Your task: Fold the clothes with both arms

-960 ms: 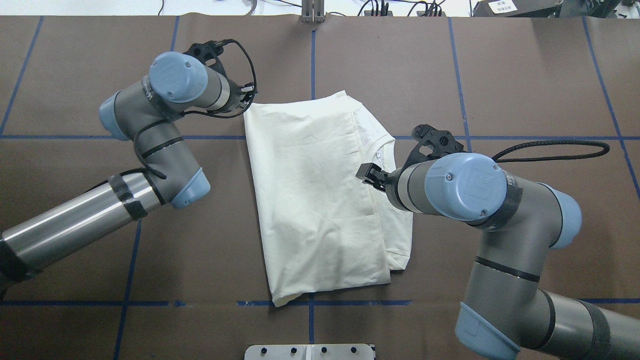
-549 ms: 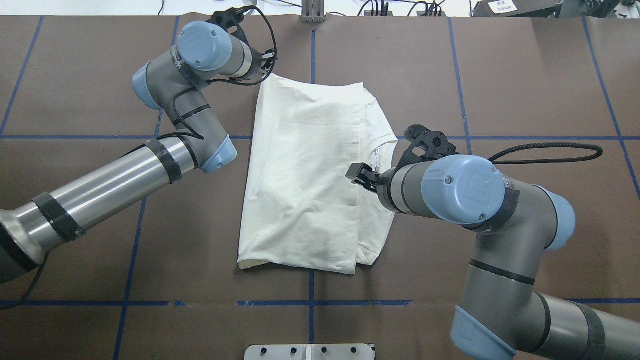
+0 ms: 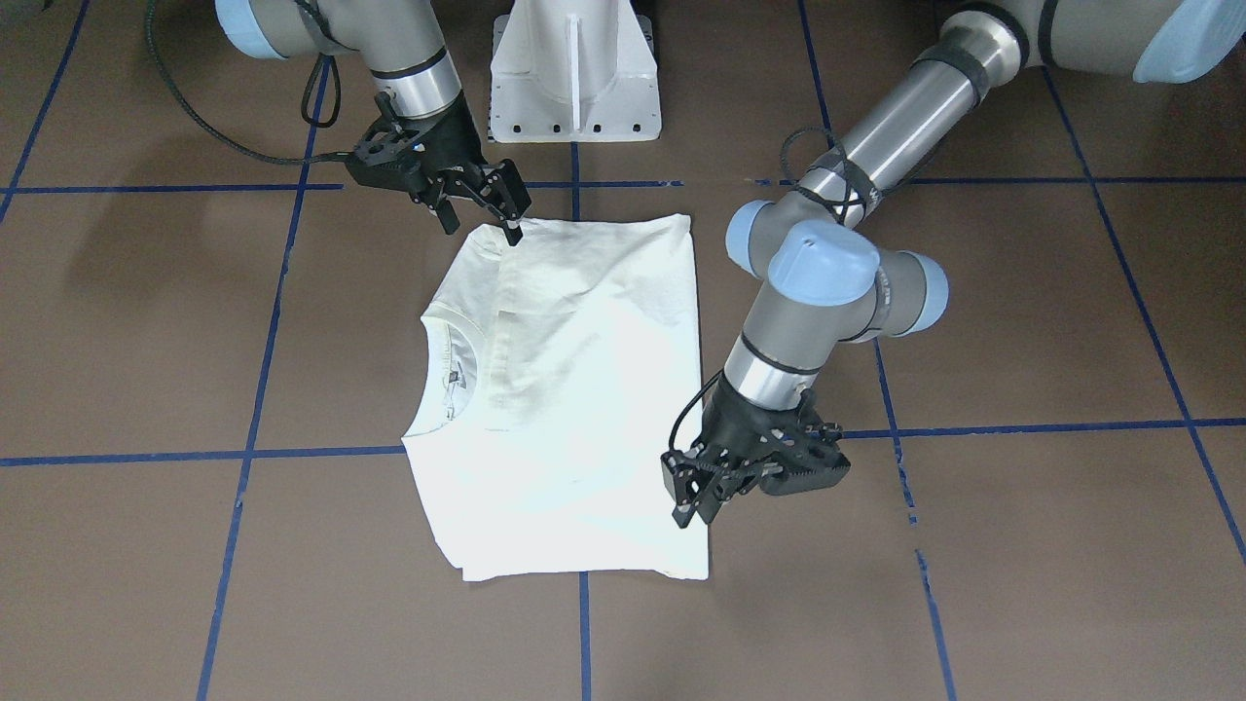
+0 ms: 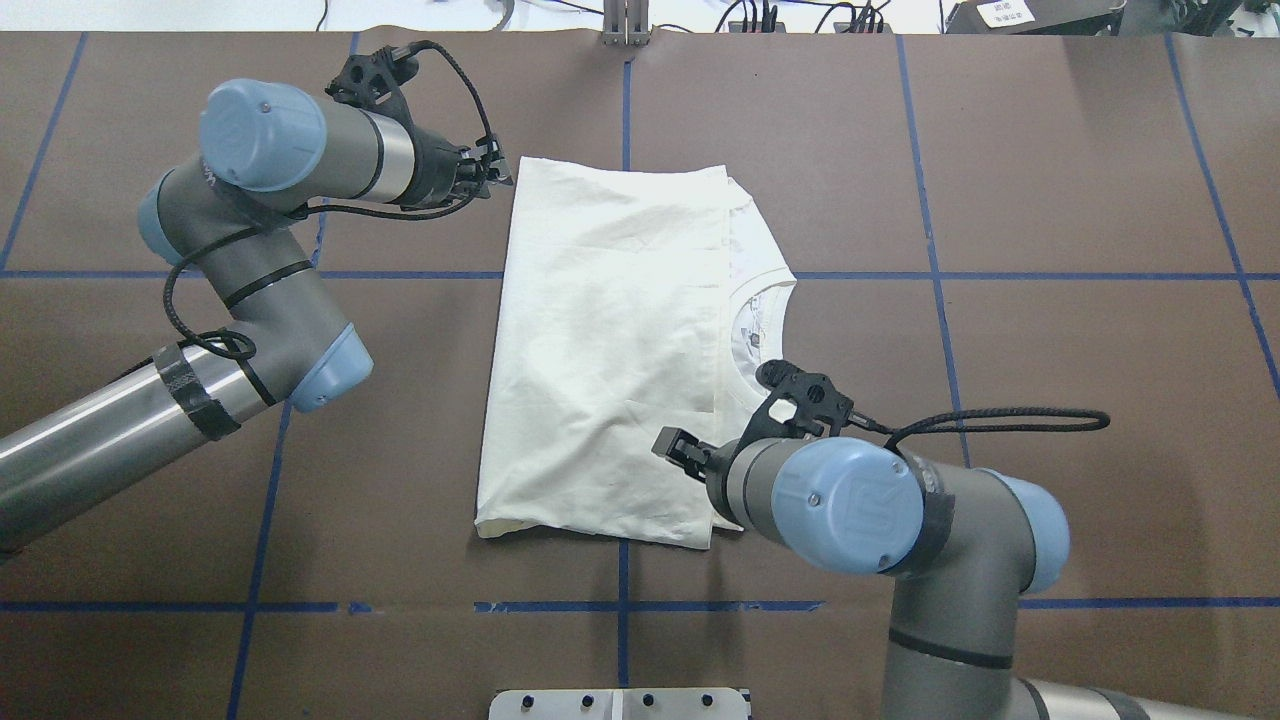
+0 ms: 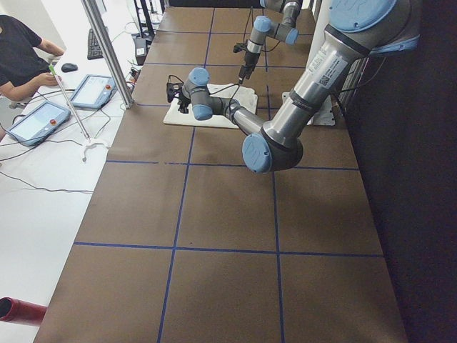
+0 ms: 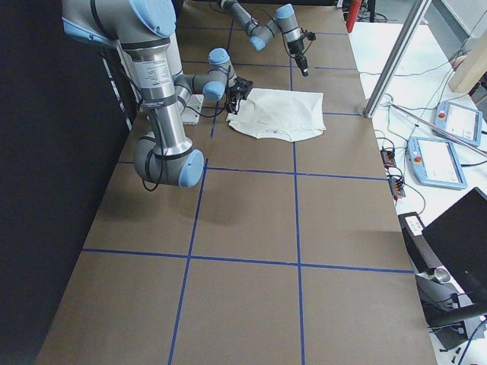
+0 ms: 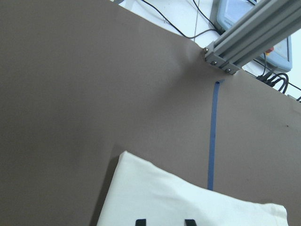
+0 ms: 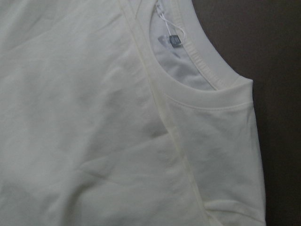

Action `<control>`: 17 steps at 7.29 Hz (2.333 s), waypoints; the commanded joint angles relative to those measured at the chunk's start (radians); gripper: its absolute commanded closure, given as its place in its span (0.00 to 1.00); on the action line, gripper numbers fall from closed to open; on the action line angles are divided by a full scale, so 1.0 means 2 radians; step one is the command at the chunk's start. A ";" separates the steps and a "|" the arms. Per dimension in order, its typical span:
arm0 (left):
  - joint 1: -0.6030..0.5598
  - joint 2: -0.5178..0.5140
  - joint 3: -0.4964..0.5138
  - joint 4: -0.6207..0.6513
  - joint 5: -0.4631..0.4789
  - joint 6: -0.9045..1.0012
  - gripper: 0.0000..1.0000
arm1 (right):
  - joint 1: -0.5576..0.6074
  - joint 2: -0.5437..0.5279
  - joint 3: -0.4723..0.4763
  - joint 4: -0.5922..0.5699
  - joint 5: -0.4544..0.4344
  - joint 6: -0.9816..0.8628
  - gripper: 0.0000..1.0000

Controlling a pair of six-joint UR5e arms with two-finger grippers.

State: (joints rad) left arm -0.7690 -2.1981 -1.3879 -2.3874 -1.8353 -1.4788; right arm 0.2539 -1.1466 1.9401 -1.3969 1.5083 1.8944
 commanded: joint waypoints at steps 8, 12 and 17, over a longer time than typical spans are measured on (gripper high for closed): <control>0.003 0.011 -0.012 0.000 -0.002 -0.002 0.61 | -0.039 0.019 -0.055 -0.003 -0.037 0.054 0.34; 0.005 0.011 -0.012 0.000 -0.002 -0.003 0.60 | -0.039 0.016 -0.053 -0.003 -0.039 0.054 1.00; 0.009 0.011 -0.012 0.000 -0.001 -0.017 0.59 | -0.026 0.010 0.009 -0.078 -0.036 0.045 1.00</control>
State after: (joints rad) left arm -0.7538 -2.1764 -1.4113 -2.3869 -1.8378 -1.5106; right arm 0.1908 -1.1221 1.9295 -1.5159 1.4340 1.9884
